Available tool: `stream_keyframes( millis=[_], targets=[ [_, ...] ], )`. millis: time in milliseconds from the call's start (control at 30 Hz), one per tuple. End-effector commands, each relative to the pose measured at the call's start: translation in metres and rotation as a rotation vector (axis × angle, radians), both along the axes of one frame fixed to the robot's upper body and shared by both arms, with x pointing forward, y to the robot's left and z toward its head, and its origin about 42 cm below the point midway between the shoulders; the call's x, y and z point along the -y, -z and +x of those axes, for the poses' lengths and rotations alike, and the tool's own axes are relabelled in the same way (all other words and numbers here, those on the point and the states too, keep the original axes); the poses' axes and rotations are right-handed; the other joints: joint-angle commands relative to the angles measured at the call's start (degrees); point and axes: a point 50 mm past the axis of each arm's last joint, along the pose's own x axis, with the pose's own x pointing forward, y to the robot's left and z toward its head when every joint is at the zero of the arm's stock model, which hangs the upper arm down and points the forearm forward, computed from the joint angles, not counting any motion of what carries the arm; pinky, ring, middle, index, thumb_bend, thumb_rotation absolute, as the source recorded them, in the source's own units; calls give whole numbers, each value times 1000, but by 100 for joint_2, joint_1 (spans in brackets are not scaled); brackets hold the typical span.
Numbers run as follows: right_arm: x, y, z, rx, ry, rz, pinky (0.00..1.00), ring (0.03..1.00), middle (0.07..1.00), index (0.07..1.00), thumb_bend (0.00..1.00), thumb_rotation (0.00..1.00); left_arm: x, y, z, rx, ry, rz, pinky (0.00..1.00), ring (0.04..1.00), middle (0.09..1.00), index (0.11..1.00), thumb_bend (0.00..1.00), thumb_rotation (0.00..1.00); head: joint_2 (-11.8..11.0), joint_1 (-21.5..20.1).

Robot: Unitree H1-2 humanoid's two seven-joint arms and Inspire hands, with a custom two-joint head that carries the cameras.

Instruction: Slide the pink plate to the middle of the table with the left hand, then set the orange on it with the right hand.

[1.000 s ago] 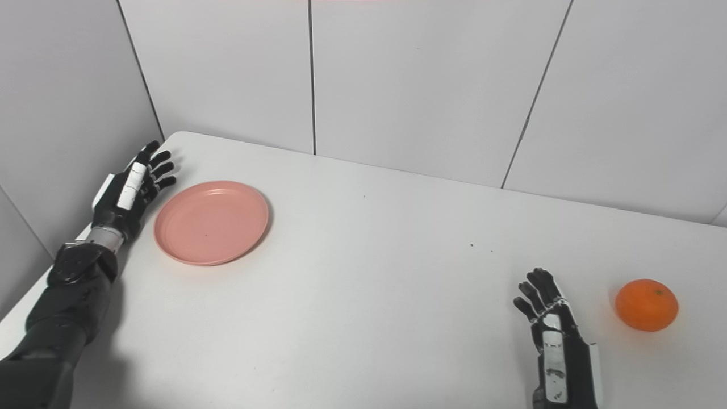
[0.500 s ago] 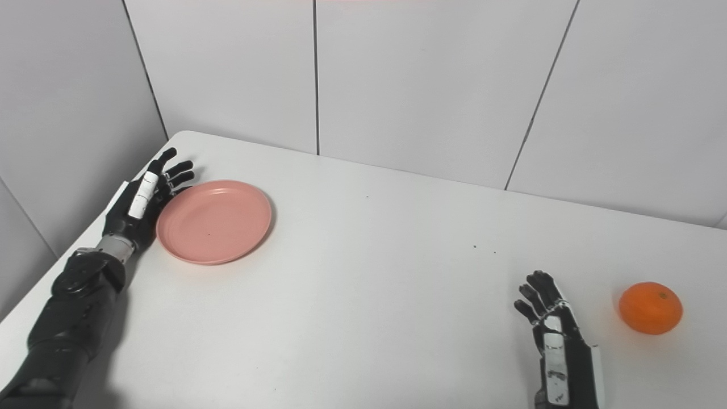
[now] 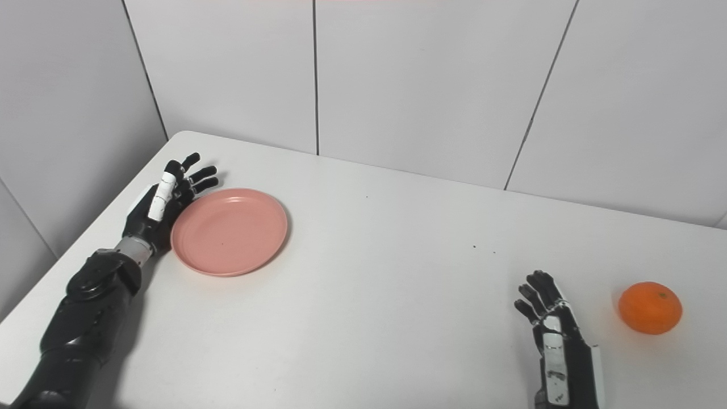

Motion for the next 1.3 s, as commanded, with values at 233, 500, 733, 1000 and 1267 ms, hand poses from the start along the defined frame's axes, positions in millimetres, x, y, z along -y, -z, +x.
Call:
stream_keyframes(
  millis=[233, 500, 733, 1000, 1267],
  targets=[
    [-9, 27, -16, -114, 4, 21, 827, 855, 868, 842, 764, 878, 32, -1, 6, 31, -109, -12, 759, 871, 898, 947, 927, 850, 41, -54],
    [-13, 24, -15, -106, 4, 15, 825, 853, 866, 839, 754, 891, 63, 10, 6, 26, -110, -14, 743, 861, 882, 945, 888, 860, 78, -112],
    [-15, 22, -14, -101, -2, 16, 828, 856, 873, 847, 748, 897, 80, 15, 6, 1, -101, -2, 702, 853, 888, 962, 953, 858, 112, -170],
    [-19, 21, -14, -107, -3, 23, 831, 853, 866, 838, 775, 885, 83, 17, 6, -23, -76, -28, 740, 869, 898, 969, 949, 827, 146, -231],
    [-27, 18, -14, -111, -2, 15, 812, 842, 854, 826, 787, 884, 85, 18, 3, -56, -62, -61, 724, 863, 897, 977, 965, 851, 282, -585]
  ],
)
